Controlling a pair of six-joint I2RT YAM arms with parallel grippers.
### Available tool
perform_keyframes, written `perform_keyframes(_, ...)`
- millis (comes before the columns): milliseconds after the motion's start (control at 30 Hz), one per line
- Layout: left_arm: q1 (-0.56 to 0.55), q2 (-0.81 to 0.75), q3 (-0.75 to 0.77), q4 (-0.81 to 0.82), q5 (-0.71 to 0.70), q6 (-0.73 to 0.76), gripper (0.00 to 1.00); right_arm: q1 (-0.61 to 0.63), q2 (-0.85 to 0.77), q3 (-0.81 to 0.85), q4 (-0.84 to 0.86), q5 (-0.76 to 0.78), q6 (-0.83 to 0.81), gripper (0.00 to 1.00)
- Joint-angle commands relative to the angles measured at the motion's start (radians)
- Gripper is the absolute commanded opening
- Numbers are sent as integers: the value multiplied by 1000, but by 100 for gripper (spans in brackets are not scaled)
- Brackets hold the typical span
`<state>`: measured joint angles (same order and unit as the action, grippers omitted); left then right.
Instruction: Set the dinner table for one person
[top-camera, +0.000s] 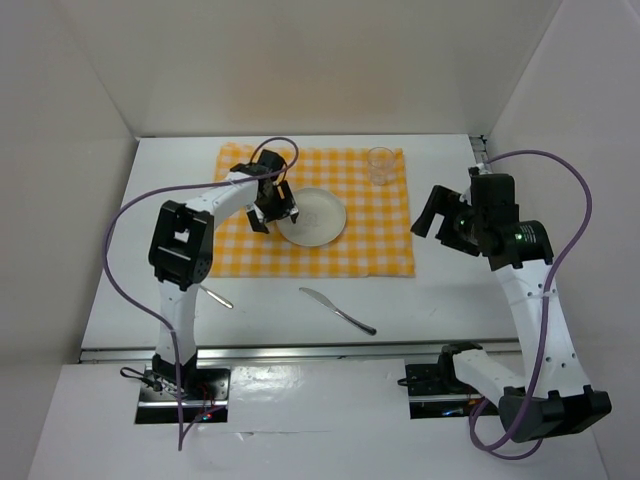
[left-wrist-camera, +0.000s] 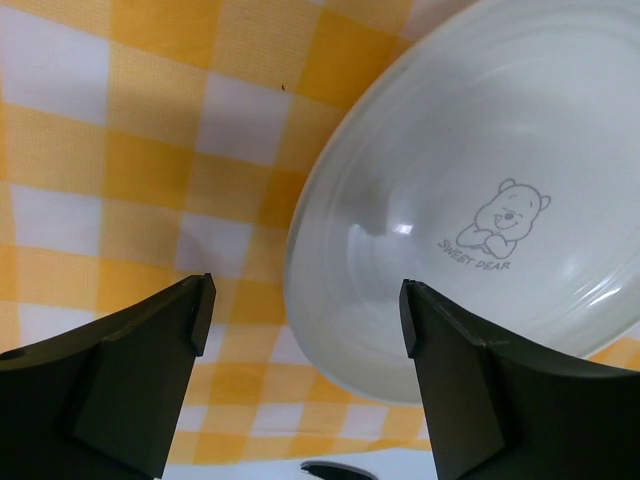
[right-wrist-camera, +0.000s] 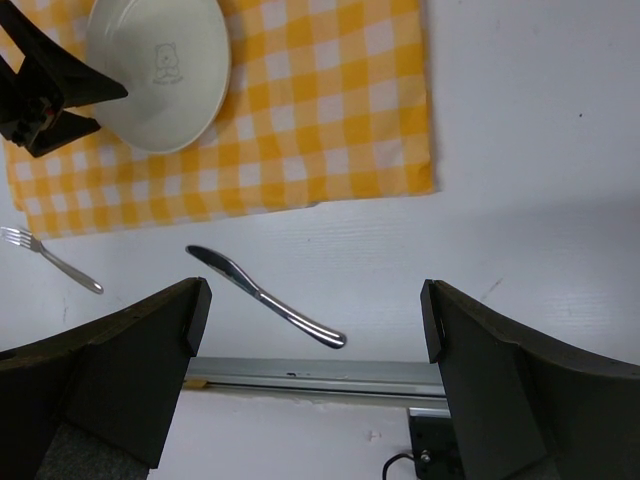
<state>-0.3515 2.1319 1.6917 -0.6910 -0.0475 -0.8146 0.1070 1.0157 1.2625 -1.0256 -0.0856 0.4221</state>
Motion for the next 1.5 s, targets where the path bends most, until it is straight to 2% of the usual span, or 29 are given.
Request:
perform_keyframes(0, -10, -82, 60, -39, -43, 17, 93, 7, -8, 12, -8, -3, -14, 100)
perform_keyframes(100, -10, -174, 100, -90, -100, 29, 93, 7, -8, 2, 37, -58, -42, 97)
perform_keyframes(200, -10, -289, 125, -145, -167, 54, 95, 7, -8, -35, 97, -167, -83, 94)
perform_keyframes(233, -10, -320, 125, -165, -182, 54, 95, 7, 1, -46, 113, -245, -94, 93)
perform_keyframes(333, -10, -423, 45, -199, -218, 54, 95, 7, 12, -115, 173, -367, -115, 90)
perform_keyframes(400, -10, -532, -62, -199, -251, 45, 95, 65, 30, -184, 206, -448, -126, 86)
perform_keyframes(467, -1, -619, -140, -209, -261, 19, 95, 165, 55, -228, 254, -367, -94, 84)
perform_keyframes(500, -1, -645, -162, -219, -261, 19, 95, 298, 66, -270, 272, -318, -77, 84)
perform_keyframes(567, 11, -696, -223, -219, -261, 19, 94, 420, 121, -281, 283, -183, -34, 82)
perform_keyframes(600, 26, -739, -239, -219, -261, 19, 94, 521, 144, -290, 283, -142, -22, 82)
perform_keyframes(667, 39, -774, -273, -231, -261, 19, 94, 597, 214, -290, 303, -50, 0, 82)
perform_keyframes(733, 51, -815, -293, -231, -261, 19, 93, 684, 260, -299, 344, 6, 9, 78)
perform_keyframes(767, 61, -826, -302, -231, -261, 19, 93, 704, 309, -308, 367, 24, 9, 72)
perform_keyframes(833, 62, -849, -316, -231, -261, 19, 93, 737, 372, -308, 416, 24, -23, 67)
perform_keyframes(967, 71, -859, -337, -242, -250, 19, 91, 773, 562, -273, 417, 138, -74, 65)
perform_keyframes(1067, 71, -859, -357, -242, -239, 19, 91, 783, 590, -282, 435, 138, -108, 65)
perform_keyframes(1133, 80, -868, -357, -242, -239, 28, 91, 783, 590, -297, 455, 112, -118, 60)
perform_keyframes(1333, 80, -868, -366, -231, -230, 28, 91, 793, 649, -296, 464, 124, -118, 55)
perform_keyframes(1467, 80, -868, -356, -231, -230, 37, 91, 803, 692, -296, 464, 80, -108, 53)
